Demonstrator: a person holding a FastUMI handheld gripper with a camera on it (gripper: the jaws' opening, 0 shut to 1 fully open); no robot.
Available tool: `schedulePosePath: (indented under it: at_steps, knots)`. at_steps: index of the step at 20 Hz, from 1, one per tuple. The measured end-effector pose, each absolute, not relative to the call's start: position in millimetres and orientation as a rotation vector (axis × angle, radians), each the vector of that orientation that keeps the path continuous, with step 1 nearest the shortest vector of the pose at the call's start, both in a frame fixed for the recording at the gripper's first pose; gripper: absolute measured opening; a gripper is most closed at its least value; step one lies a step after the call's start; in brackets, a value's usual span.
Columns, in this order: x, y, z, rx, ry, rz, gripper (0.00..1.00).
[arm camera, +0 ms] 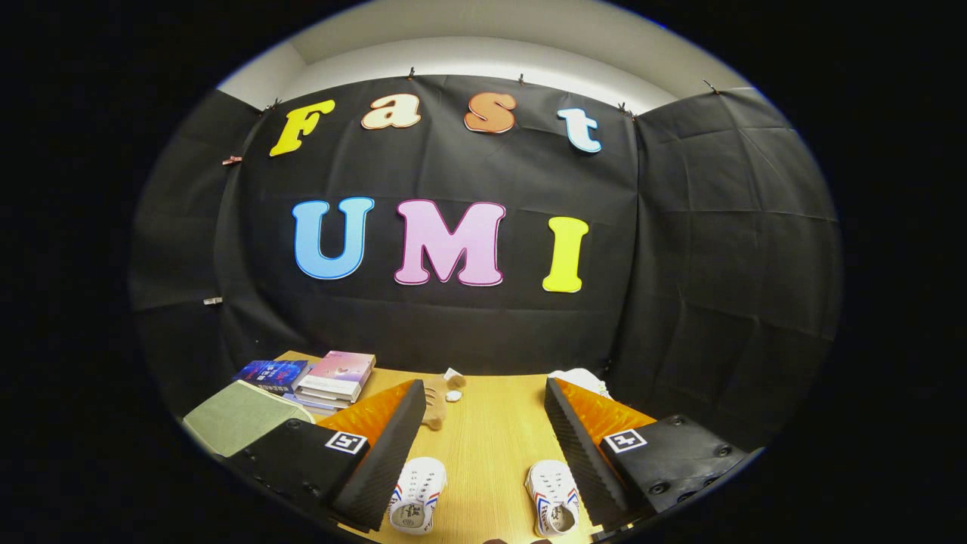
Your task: Open the storage box then place both shoes into the box .Put the left shoe in first, then the right shoe, with the right side of both shoes facing outward in a uniform manner.
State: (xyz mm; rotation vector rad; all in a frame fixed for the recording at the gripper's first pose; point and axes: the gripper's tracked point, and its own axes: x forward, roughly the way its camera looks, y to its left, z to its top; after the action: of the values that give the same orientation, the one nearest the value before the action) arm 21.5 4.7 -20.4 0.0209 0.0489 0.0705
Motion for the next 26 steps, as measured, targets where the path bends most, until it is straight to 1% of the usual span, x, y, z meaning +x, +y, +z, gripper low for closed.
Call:
schedulePosePath:
  at_steps: [4, 6, 13, 19, 22, 26]
  knots:
    - [33, 9, -23, 0.048, 0.080, 0.081, 0.97]
    - [39, 17, -31, 0.075, 0.126, 0.106, 0.97]
    - [28, 106, -85, 0.305, 0.418, 0.411, 0.98]
    - [-26, 199, -138, 0.513, 0.694, 0.733, 0.98]
    - [-59, 234, -167, 0.578, 0.829, 0.850, 0.98]
    - [-90, 265, -190, 0.645, 0.941, 0.983, 0.98]
